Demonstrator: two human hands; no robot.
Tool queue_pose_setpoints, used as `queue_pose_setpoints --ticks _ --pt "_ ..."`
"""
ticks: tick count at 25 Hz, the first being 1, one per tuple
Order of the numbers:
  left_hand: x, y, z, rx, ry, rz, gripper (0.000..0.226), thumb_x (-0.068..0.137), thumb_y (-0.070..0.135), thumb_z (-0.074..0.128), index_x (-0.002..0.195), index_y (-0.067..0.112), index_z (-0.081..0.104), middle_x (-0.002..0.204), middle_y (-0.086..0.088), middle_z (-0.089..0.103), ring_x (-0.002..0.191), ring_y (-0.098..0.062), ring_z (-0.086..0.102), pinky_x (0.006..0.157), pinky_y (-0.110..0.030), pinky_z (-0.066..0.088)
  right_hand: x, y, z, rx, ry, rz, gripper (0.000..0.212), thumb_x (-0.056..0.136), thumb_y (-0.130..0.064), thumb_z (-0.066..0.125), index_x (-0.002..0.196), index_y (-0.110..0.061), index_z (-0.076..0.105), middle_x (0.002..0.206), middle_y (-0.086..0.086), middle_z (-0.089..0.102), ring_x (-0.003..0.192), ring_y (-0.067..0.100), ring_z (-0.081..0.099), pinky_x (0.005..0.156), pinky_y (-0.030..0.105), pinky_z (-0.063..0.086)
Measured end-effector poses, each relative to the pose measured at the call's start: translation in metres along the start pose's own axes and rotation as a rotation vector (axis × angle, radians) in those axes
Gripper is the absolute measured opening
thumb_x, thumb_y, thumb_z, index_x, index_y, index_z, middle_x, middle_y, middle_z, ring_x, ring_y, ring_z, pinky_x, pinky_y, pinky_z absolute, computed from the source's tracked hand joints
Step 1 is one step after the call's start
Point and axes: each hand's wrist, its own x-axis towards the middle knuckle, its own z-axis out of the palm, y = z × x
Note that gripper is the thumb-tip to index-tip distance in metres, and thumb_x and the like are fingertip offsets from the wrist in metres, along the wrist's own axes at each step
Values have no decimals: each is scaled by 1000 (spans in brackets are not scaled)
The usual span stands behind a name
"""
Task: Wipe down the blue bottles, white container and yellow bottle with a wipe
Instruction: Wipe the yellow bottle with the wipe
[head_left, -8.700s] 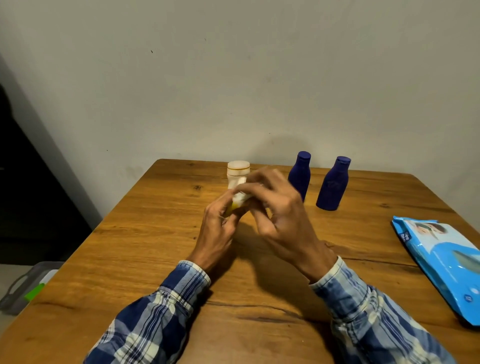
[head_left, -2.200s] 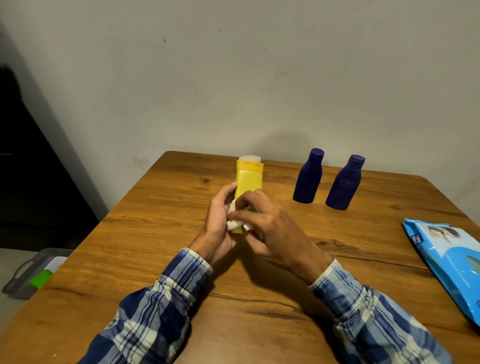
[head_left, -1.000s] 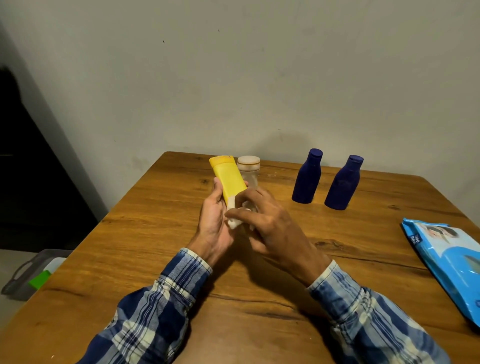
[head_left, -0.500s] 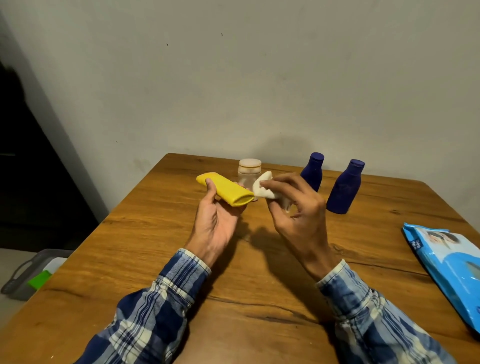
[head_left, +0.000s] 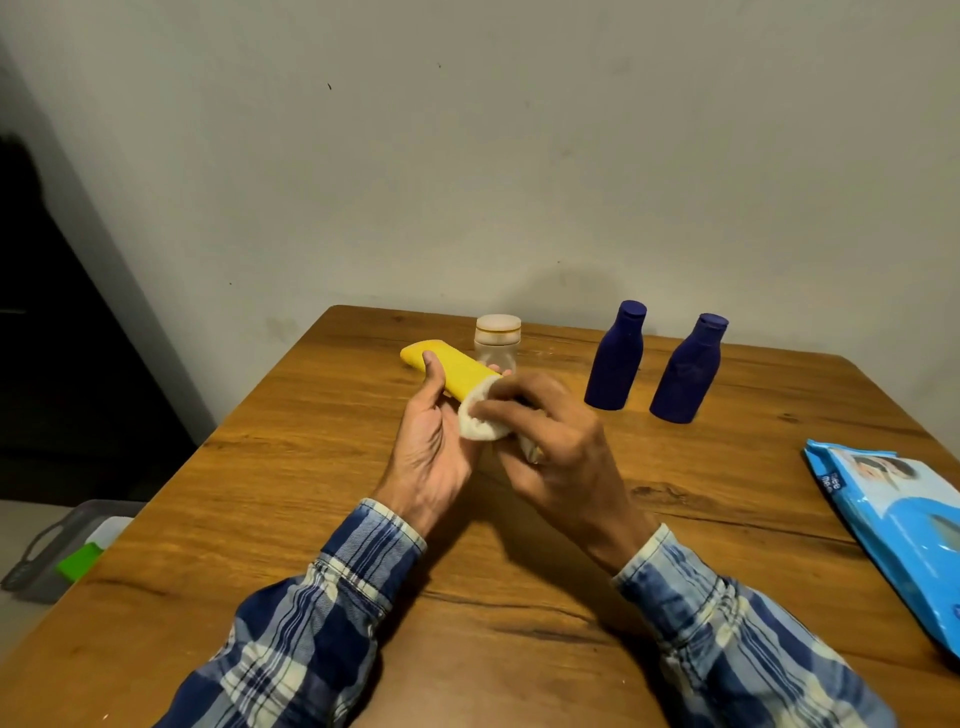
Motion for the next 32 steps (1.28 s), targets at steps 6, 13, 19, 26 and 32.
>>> queue_pose_setpoints --ticks 6,13,19,26,32 --pt "-4 1 11 220 210 240 65 94 37 60 146 1 44 111 -19 66 106 -27 66 106 -46 50 5 17 -6 78 70 260 22 82 0 72 102 -8 74 108 2 66 102 13 62 83 28 58" --pt "6 4 0 604 316 458 45 109 35 39 150 16 42 113 -3 66 88 -12 58 77 -33 49 3 21 -5 93 72 297 20 82 -3 73 101 -9 74 105 -2 66 99 8 62 84 20 56" --pt "10 13 -15 1177 374 615 82 98 17 66 161 30 15 142 2 47 123 -12 53 105 -36 47 0 23 -2 107 72 289 21 82 -1 74 101 -9 74 106 -1 67 102 10 63 86 24 57" --pt "27 27 -29 1307 642 739 77 83 19 83 147 18 39 141 -8 55 126 -22 58 106 -43 51 -3 24 3 123 65 301 22 82 -2 75 102 -11 74 110 -1 67 106 13 63 89 33 59" --pt "48 24 -35 1472 638 786 77 82 20 85 144 21 38 136 -7 57 125 -24 56 103 -46 52 -5 26 4 124 67 313 22 82 -2 75 102 -11 74 111 0 67 108 14 63 88 36 59"
